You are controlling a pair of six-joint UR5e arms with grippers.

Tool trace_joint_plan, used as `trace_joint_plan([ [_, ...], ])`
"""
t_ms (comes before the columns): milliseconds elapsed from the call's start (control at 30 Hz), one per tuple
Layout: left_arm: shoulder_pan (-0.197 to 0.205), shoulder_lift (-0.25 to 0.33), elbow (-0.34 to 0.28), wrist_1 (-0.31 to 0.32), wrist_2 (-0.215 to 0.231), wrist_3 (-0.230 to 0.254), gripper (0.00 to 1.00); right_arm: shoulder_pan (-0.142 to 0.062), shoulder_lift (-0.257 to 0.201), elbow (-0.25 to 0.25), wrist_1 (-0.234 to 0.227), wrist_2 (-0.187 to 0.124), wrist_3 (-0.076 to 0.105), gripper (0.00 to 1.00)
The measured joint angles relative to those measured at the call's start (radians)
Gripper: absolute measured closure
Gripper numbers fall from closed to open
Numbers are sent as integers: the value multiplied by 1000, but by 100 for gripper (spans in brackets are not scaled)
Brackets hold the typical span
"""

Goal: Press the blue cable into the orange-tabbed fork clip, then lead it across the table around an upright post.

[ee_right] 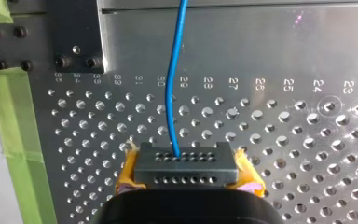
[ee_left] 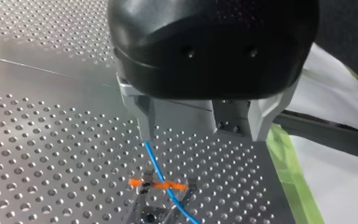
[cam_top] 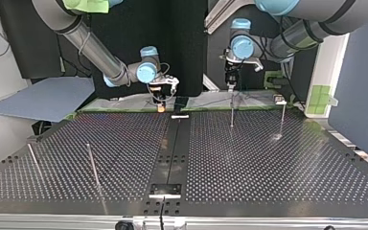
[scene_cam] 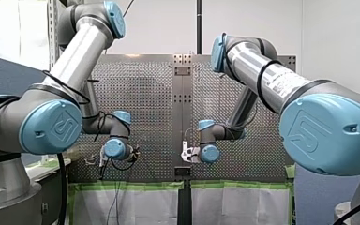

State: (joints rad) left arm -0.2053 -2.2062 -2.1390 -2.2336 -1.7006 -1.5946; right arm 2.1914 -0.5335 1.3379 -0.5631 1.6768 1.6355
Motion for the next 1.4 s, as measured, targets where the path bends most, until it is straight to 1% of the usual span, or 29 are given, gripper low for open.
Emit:
trace_joint_plan([
  [300,-27,0,25,-6,-29,2,0,-2,3,0,-4,0,0,100],
  [467,-47,0,53,-26,-56,-1,0,-3,5,-1,-4,0,0,100],
  [633,-65,0,83,-46,-79,-13,0,-4,5,-5,-4,-2,0,100],
  [833,-77,-1,102,-52,-99,-30,0,-6,5,-13,-1,-6,-3,100],
  [1000,-81,-1,115,-52,-97,-58,0,-3,5,-17,0,-17,-16,100],
  [1200,-87,-3,130,-54,-87,-82,0,-1,5,-19,0,-29,-23,100],
  [1300,-91,-14,135,-54,-75,-94,0,4,5,-27,1,-47,-32,100],
  [1400,-95,-39,139,-53,-70,-97,0,8,5,-31,1,-67,-36,100],
])
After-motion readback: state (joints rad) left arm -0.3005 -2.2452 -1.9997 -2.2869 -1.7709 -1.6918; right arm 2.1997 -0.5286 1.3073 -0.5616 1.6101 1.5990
